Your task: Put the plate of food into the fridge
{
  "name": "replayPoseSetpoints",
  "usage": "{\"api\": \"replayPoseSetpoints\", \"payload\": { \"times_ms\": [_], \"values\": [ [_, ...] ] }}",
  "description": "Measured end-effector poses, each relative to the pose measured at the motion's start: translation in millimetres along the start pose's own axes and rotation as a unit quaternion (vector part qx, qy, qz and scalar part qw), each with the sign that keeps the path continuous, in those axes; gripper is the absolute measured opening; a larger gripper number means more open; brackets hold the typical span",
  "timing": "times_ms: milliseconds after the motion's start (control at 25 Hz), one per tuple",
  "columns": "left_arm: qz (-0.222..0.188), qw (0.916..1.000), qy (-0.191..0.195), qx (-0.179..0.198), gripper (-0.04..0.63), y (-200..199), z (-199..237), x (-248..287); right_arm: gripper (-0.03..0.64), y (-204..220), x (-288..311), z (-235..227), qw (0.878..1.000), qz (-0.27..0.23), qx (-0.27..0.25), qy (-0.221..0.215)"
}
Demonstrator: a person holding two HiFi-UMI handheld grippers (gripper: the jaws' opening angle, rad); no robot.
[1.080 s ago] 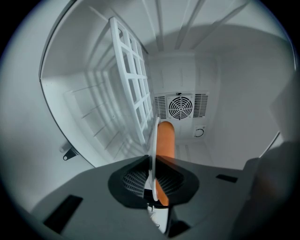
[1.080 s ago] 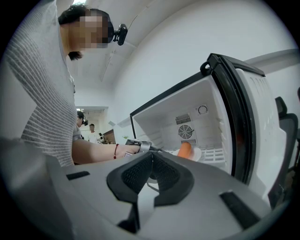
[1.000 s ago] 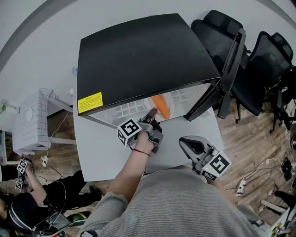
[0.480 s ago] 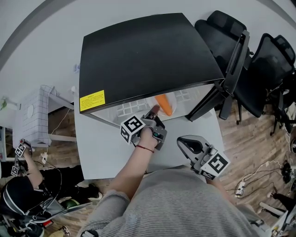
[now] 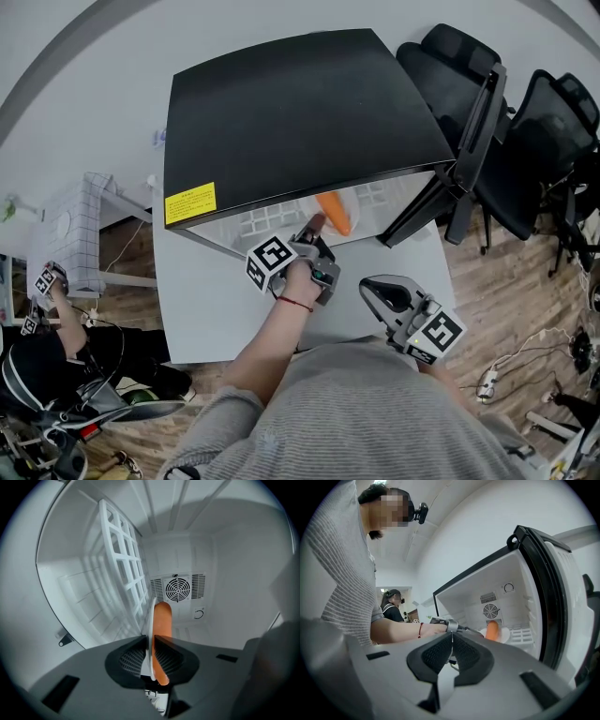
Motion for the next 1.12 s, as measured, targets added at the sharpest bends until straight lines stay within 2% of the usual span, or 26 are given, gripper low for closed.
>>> {"api": "replayPoseSetpoints", "payload": {
  "times_ms": [200,560,880,1120],
  "values": [
    [0.005,0.9997,0.010,0.021,0.094,0,-6,-3,0.014,1,0,-1,1.000,0.000,0.001,-0.001],
    [0.002,0.9984,0.000,0.057,0.098,-3,-7,-13,0.014,0,3,3,1.000,-0.002,0.001,-0.005],
    [0.021,0.9958,-0.015,0.088,0.098,4,-2,-32,0.014,0,3,5,1.000,-0.002,0.000,-0.004],
    [0.045,0.9884,-0.029,0.142,0.098,10,-4,-49,0.014,-1,7,9,1.000,-0.003,-0.003,-0.011]
  ]
}}
Point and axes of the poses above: the fingertips, and each gripper's own axes: x forward along the fingers, z to its left, y out of its underside, the point moved 5 cm from there along -x, backward along the fingers, and after that the axes turned 3 degrees about z, right-handed, at the moved point
